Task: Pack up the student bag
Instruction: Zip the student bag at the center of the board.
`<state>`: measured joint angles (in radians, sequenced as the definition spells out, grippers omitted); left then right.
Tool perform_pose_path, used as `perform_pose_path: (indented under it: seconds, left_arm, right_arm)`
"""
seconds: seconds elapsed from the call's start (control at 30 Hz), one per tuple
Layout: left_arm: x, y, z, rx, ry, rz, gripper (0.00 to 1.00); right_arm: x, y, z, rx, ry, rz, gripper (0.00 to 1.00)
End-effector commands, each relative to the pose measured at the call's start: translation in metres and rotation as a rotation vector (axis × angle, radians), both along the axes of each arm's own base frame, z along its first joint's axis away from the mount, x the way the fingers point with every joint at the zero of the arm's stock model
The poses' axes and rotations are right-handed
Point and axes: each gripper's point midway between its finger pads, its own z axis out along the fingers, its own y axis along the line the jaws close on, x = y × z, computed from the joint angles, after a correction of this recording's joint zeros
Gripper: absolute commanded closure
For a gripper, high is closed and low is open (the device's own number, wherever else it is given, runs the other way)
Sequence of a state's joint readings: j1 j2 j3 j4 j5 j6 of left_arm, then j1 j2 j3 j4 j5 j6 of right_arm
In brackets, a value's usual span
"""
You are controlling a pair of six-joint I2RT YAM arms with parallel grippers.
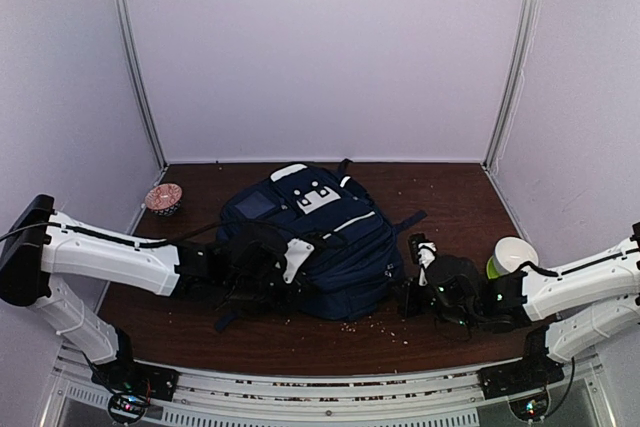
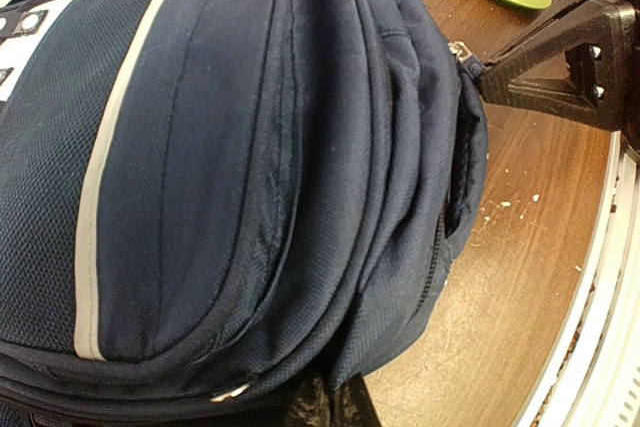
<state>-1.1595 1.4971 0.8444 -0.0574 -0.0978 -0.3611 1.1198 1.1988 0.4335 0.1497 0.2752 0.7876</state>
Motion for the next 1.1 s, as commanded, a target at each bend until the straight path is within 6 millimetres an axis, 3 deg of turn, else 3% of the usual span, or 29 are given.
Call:
perform_pose_path:
  seconds: [0.0, 0.23, 0.5, 1.0, 1.07]
  left_arm:
    - [-0.005, 0.012, 0.005, -0.003, 0.009, 0.025, 1.00]
    - [-0.002, 0.024, 0.006, 0.003, -0.018, 0.061, 1.00]
    - [-0.002, 0.033, 0.001, 0.004, -0.011, 0.094, 1.00]
    - [-0.001, 0.043, -0.010, 0.018, -0.001, 0.133, 1.00]
    - [-0.001, 0.045, -0.012, 0.027, -0.003, 0.140, 1.00]
  right_arm:
    - [0.008, -0.040, -0.025, -0.148, 0.011, -0.141, 1.00]
    - [0.013, -0.056, -0.024, -0.155, 0.002, -0.193, 1.00]
    - [0.017, -0.059, -0.024, -0.135, 0.010, -0.216, 1.00]
    - [0.009, -0.030, -0.013, -0.092, 0.024, -0.060, 1.00]
    - [0.008, -0.026, -0.005, -0.094, 0.022, -0.037, 0.93]
